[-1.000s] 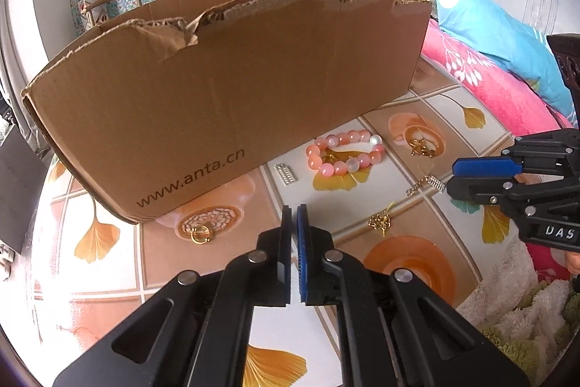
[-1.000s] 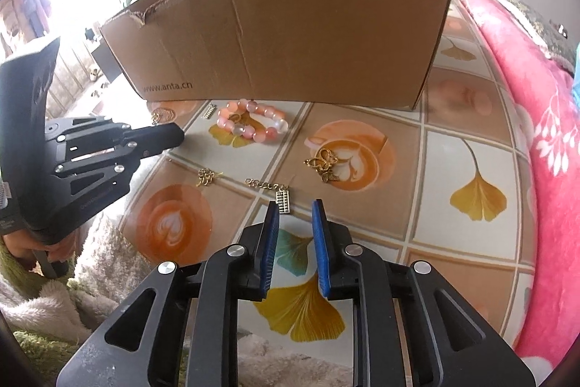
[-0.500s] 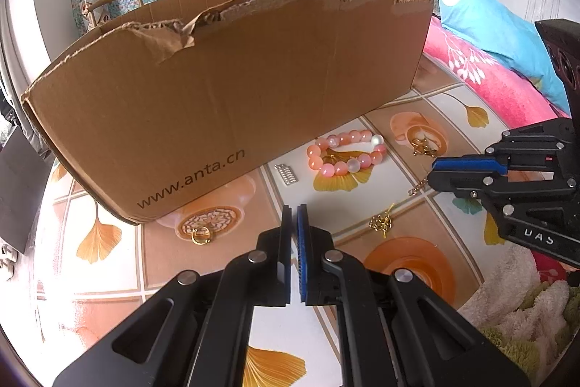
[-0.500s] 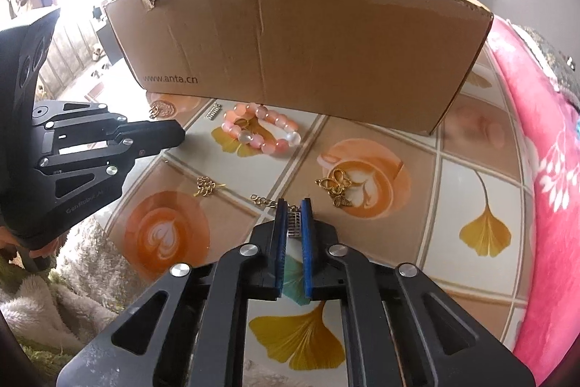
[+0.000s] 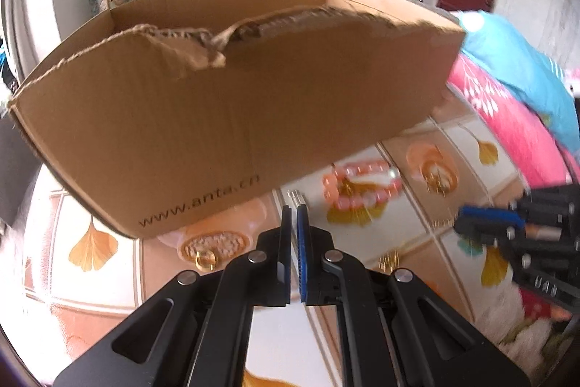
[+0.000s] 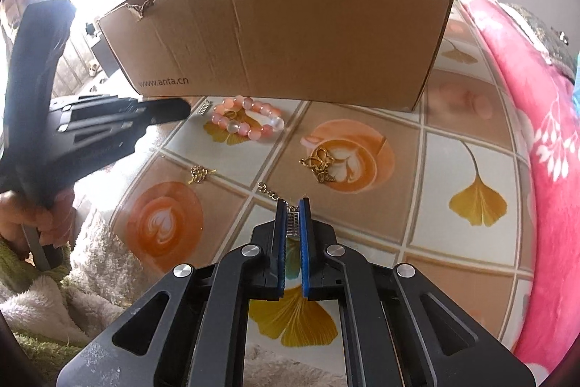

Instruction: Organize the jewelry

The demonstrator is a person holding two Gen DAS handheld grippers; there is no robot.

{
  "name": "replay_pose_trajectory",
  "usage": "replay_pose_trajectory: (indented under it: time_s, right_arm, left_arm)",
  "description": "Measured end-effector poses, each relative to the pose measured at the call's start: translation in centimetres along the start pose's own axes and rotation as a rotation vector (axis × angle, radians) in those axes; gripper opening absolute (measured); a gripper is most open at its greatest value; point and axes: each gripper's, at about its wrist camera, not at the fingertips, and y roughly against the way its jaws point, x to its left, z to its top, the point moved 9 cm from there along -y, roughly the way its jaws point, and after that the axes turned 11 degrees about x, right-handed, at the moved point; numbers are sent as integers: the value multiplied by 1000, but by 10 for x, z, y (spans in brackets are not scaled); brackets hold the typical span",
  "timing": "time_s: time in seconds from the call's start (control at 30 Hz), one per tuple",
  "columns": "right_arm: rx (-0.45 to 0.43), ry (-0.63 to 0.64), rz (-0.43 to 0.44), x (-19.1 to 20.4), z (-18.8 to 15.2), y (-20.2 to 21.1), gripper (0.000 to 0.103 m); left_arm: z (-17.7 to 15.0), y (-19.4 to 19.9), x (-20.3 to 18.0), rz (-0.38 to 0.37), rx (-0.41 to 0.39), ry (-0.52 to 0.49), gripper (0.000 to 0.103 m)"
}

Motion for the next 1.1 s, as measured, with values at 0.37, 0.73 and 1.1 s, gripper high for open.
replay_pose_trajectory:
  time_s: [0.37,0.73,1.1]
  right_arm:
    - [-13,-17,35,-22,-5,8,5]
    - [-19,-24,50,-27,-5,7,5]
    - [-30,-37,59,-28,-5,8,4]
  left_arm:
    - [10,-11,-7,10,31,19,18]
    - [10,-12,-6,67,48,-6,18]
    - [12,-14,-3,95,37,-15,5]
